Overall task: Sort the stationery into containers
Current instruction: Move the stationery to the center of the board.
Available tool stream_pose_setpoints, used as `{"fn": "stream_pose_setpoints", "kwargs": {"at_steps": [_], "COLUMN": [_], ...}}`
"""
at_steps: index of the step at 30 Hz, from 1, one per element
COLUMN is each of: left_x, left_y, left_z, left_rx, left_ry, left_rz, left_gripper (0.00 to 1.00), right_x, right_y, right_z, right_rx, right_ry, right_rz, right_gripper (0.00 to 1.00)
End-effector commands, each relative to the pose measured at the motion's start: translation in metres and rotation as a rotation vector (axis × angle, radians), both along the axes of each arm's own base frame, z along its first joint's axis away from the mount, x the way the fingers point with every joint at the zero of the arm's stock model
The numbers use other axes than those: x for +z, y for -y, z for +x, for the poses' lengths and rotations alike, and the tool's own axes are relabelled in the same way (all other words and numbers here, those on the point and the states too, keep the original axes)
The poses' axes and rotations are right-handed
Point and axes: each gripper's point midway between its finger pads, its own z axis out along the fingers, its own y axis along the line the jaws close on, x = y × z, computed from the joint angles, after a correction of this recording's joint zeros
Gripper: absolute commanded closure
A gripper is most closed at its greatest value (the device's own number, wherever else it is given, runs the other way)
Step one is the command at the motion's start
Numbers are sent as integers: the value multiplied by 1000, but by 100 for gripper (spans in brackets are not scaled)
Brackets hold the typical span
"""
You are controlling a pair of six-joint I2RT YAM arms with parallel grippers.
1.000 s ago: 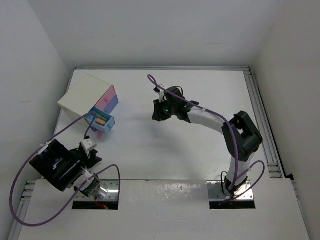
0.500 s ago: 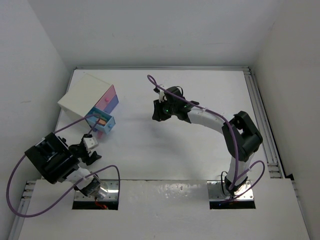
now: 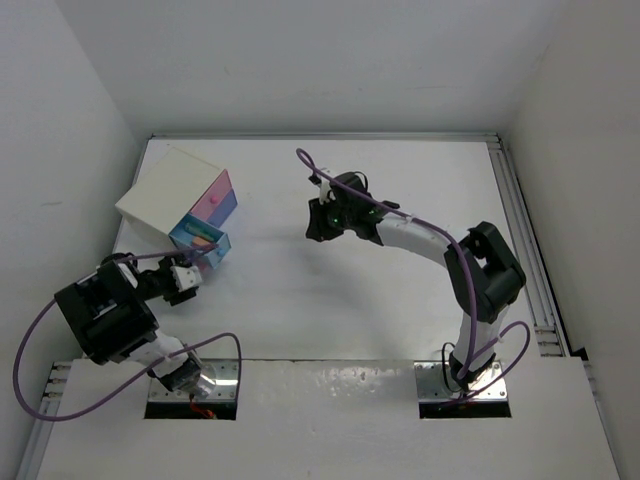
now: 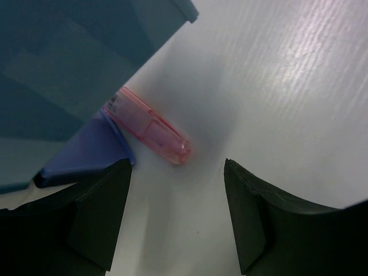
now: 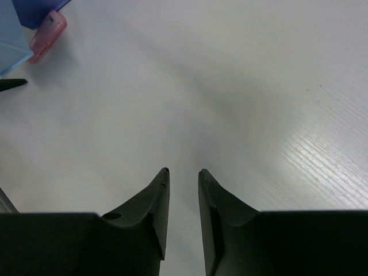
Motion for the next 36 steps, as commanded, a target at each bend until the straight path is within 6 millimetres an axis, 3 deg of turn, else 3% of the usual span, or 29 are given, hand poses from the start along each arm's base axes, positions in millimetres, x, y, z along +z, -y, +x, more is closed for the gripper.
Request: {"fn": "stream_pose_setpoints", "kwargs": {"at_steps": [1,16,20,25,29,36], "left_x": [5,-10,-13,-17,-19,-23], "left_y": [-11,3,5,5,11,14], "left_z": [21,21,19,17,16,13], "left_rx": [0,-40,-75,-108,-132,-187], "left_ry": [56,-70,-119,-146,-161,-187], "left_rz": [66,-5,-18,4,34,89], "left_gripper": [28,33,47,50,61,64], "right_x": [29,23,22,23,22,23], "right_y": [-1,8,10,7,6,6], "right_z": [14,16,17,19,21,21], "right_rx": [-7,-25,-29,-30,-33,-30], "right_ry": [72,43,38,34,27,30], "right_rz": [40,41,42,46,46,43], "right_gripper": [74,76,78,79,79,79]}}
